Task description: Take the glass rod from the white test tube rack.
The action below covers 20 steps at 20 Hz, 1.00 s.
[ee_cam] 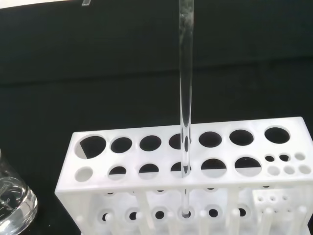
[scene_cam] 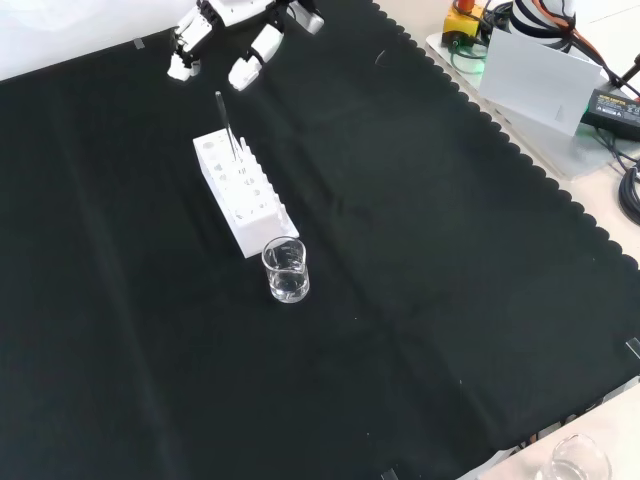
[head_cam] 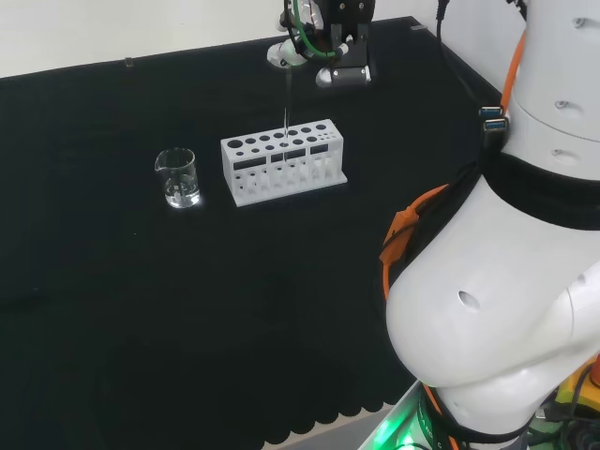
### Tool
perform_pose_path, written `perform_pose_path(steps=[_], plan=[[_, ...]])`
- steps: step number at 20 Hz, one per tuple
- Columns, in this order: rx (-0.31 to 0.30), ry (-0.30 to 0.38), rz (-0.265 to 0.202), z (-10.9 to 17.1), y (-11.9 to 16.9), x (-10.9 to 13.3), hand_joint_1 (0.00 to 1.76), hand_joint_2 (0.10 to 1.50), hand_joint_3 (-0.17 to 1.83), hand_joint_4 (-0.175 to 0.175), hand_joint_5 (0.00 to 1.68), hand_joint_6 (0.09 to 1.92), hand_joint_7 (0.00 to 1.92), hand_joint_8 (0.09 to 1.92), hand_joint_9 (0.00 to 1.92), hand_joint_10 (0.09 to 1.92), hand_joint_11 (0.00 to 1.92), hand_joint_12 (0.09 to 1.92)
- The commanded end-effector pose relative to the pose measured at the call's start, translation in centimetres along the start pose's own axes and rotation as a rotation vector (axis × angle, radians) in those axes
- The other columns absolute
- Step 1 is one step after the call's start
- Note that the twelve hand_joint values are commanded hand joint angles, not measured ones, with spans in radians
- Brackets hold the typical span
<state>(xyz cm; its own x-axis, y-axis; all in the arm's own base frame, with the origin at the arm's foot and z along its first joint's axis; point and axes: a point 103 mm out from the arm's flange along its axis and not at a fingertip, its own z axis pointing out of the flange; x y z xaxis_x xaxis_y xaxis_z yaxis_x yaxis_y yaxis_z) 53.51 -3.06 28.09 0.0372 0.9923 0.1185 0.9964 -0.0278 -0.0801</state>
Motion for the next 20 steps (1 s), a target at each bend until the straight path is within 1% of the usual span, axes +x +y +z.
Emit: perform_pose_path(steps=[1,4,5,10,12,15,20], plan=[[0.017,-0.004,-0.001,1.3,0.2,0.2,0.67,1.19,-0.17,-0.144,0.41,0.15,0.41,0.86,0.58,0.75,0.38,1.35],[0.015,-0.001,-0.003,1.9,0.2,0.1,0.67,1.19,-0.17,-0.144,0.42,0.18,0.42,0.85,0.61,0.73,0.41,1.33],[0.018,0.000,-0.004,2.0,0.2,0.1,0.67,1.19,-0.17,-0.143,0.42,0.23,0.44,0.84,0.64,0.71,0.45,1.33],[0.032,0.002,-0.010,2.6,0.4,0.0,0.71,1.19,-0.17,-0.143,0.42,0.72,0.56,0.80,0.91,0.60,0.69,1.24],[0.051,0.010,-0.013,2.8,0.5,0.0,0.73,1.19,-0.17,-0.143,0.44,0.84,0.62,0.80,0.99,0.58,0.77,1.21],[0.059,0.017,-0.020,3.0,0.5,0.1,0.75,1.19,-0.17,-0.141,0.45,0.88,0.64,0.79,1.04,0.58,0.81,1.20],[0.071,0.022,-0.021,3.7,1.0,-0.4,0.77,1.20,-0.17,-0.135,0.49,0.93,0.65,0.79,1.07,0.57,0.84,1.19]])
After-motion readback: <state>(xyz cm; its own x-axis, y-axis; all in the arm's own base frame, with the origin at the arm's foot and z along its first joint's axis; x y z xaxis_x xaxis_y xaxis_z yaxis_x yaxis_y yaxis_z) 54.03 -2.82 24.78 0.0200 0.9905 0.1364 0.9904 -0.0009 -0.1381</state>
